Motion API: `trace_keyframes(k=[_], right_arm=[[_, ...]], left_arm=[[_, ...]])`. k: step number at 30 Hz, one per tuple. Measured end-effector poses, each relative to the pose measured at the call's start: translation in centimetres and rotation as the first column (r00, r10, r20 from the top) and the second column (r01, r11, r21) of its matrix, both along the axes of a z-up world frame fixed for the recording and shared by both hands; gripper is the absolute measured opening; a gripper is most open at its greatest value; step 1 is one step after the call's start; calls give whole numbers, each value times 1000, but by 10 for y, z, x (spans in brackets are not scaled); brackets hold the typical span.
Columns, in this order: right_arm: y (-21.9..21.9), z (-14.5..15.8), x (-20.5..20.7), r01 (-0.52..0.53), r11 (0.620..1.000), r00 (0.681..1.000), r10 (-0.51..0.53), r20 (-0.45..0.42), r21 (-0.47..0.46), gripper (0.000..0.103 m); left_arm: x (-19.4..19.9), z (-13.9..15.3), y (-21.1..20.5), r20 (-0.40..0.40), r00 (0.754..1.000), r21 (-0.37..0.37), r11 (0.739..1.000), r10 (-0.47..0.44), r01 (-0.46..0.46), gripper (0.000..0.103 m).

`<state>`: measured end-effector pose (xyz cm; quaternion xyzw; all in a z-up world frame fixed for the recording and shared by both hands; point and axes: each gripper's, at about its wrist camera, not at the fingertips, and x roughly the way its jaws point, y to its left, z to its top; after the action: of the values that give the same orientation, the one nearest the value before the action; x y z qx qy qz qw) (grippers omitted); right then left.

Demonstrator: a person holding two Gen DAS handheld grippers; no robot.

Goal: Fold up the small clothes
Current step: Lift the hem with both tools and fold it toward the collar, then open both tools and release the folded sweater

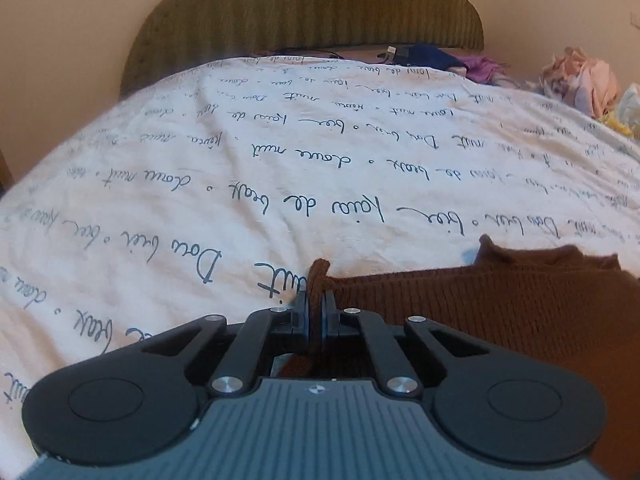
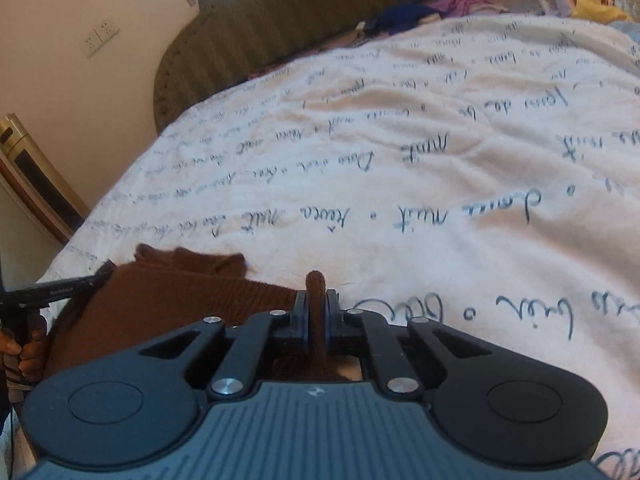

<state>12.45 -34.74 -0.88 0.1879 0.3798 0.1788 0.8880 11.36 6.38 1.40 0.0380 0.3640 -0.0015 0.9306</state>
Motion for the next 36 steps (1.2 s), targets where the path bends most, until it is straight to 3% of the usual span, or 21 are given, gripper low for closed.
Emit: trace_keyframes(k=[2, 4, 6, 9, 10, 12, 14, 17, 18, 20, 25, 29, 31, 33, 36], right_arm=[[-2, -1, -3, 27, 999, 1000, -28, 7, 32, 7], [-9, 10, -9, 76, 995, 997, -75, -19, 58, 20], [-14, 33, -25, 164, 986, 986, -165, 29, 38, 26], [-2, 67, -54, 193, 978, 965, -204, 164, 79, 32], [8, 70, -56, 159, 982, 969, -175, 173, 99, 44], [40, 68, -50, 95, 995, 983, -97, 153, 23, 59], [70, 53, -41, 90, 987, 986, -69, 152, -134, 59], [77, 21, -25, 134, 953, 988, -108, 107, -273, 59], [73, 10, -25, 136, 950, 986, -103, 129, -281, 60], [61, 6, -29, 141, 967, 984, -112, 141, -212, 60], [71, 9, -29, 118, 956, 986, -81, 144, -269, 66], [72, 37, -52, 163, 953, 978, -122, 169, -256, 69], [77, 54, -81, 158, 960, 964, -99, 247, -230, 89], [84, 57, -100, 132, 967, 957, -67, 281, -218, 93], [98, 39, -101, 114, 948, 973, -47, 226, -296, 93]], left_arm=[[-9, 9, -5, 31, 999, 35, 999, -24, 23, 15], [-25, 24, -7, 87, 996, 72, 997, -34, 27, 21], [-42, 42, -11, 151, 987, 67, 997, -46, 36, 28], [-51, 58, -29, 200, 977, 26, 997, -80, 76, 69], [-50, 58, -38, 202, 975, 25, 996, -93, 90, 76], [-43, 51, -55, 186, 977, 42, 995, -100, 94, 76], [-28, 31, -63, 121, 988, 45, 995, -95, 90, 76], [-8, -6, -53, 22, 998, 64, 997, -54, 53, 80], [-7, -12, -44, 43, 998, 22, 999, -44, 43, 88], [-1, -10, -30, 14, 1000, -60, 998, -24, 25, 90], [3, -12, -38, 13, 1000, -18, 1000, -12, 12, 95], [-22, 7, -34, 46, 998, 22, 999, 35, -36, 87], [-43, 20, -27, 40, 998, -8, 999, 37, -37, 87], [-60, 25, -26, 25, 1000, -43, 999, 10, -9, 88], [-70, 12, -36, 7, 999, 7, 999, -40, 40, 90]])
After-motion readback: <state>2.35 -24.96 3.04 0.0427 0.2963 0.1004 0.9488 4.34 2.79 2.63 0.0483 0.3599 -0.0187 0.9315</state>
